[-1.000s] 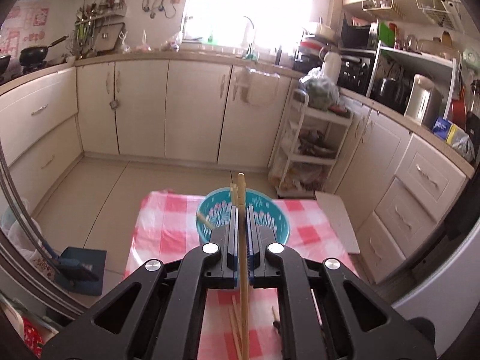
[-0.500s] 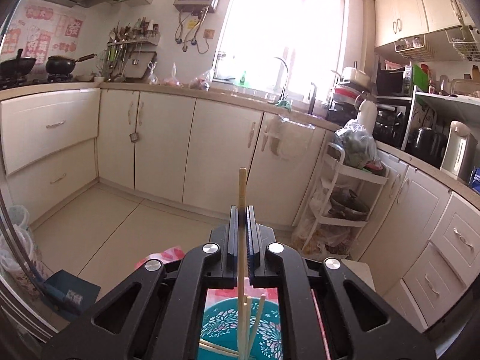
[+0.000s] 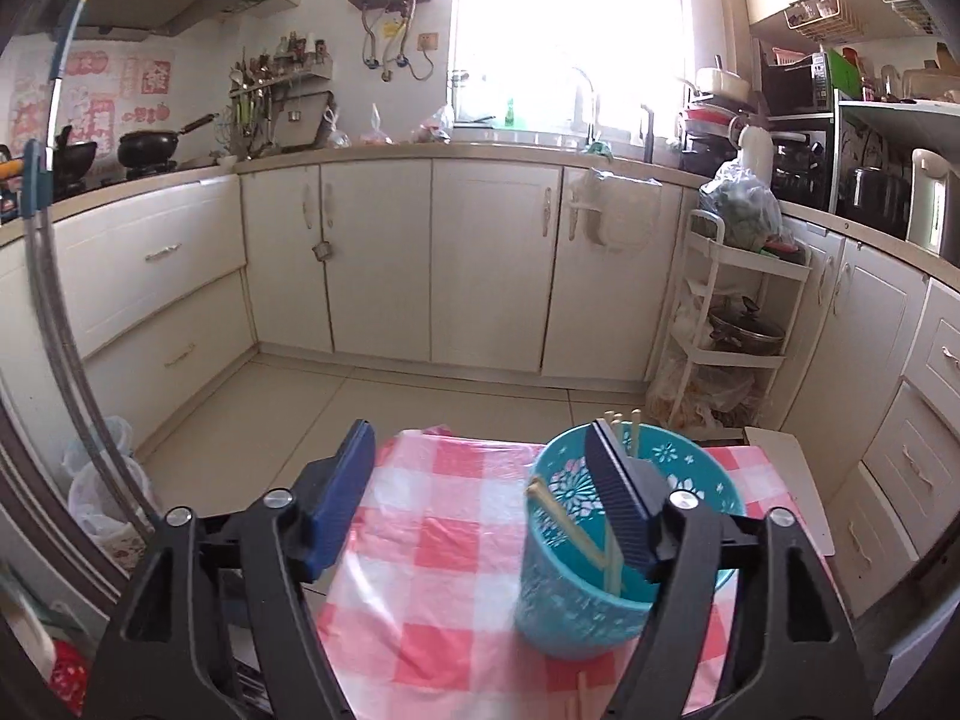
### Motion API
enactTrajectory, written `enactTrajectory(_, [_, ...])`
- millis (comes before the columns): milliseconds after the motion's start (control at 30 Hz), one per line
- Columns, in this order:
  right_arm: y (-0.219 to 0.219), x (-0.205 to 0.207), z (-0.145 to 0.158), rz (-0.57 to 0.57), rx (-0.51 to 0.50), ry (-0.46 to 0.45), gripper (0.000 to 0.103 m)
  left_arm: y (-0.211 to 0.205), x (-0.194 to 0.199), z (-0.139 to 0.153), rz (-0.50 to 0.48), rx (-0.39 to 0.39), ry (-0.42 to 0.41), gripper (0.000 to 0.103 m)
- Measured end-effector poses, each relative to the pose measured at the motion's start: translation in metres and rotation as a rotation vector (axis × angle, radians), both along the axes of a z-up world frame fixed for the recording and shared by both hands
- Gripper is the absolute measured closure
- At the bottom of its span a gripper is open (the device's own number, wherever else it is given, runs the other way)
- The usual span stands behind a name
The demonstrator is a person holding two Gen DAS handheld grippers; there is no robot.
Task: Organize utensils
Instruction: 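Grasp a loose chopstick with the right gripper, then lift the chopstick into the blue basket and open the right gripper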
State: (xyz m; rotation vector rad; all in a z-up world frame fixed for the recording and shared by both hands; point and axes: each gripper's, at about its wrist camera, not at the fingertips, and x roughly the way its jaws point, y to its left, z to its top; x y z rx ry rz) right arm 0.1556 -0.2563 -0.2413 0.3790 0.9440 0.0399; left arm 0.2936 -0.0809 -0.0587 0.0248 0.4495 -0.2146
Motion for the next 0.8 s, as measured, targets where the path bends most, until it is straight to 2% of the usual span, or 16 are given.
enactTrajectory(67, [0.003, -0.001, 0.001, 0.006, -0.020, 0.001, 0.090, 0.021, -0.015, -0.002, 0.030, 0.003, -0.026, 0.019])
enactTrajectory(133, [0.008, 0.000, 0.002, 0.011, -0.059, 0.006, 0.090, 0.039, -0.022, -0.011, 0.070, 0.016, -0.029, 0.018])
enactTrajectory(200, [0.016, 0.001, 0.003, 0.020, -0.117, 0.012, 0.090, 0.052, -0.016, -0.023, 0.104, 0.013, 0.019, 0.018])
enactTrajectory(300, [0.028, 0.003, 0.004, 0.043, -0.216, 0.029, 0.092, 0.062, 0.003, -0.038, 0.127, 0.004, 0.136, 0.018])
enactTrajectory(433, [0.040, 0.005, 0.005, 0.076, -0.326, 0.058, 0.093, 0.062, 0.004, -0.041, 0.147, 0.060, 0.128, 0.017])
enactTrajectory(567, [0.032, 0.002, 0.006, 0.083, -0.296, 0.071, 0.097, 0.061, 0.009, -0.047, 0.135, 0.075, 0.170, 0.013])
enactTrajectory(700, [0.009, -0.009, 0.008, 0.027, -0.128, 0.063, 0.097, 0.056, 0.013, -0.056, 0.118, 0.102, 0.225, 0.012])
enactTrajectory(800, [-0.002, -0.021, 0.017, 0.003, -0.034, 0.027, 0.097, 0.051, 0.012, -0.061, 0.107, 0.122, 0.232, 0.011])
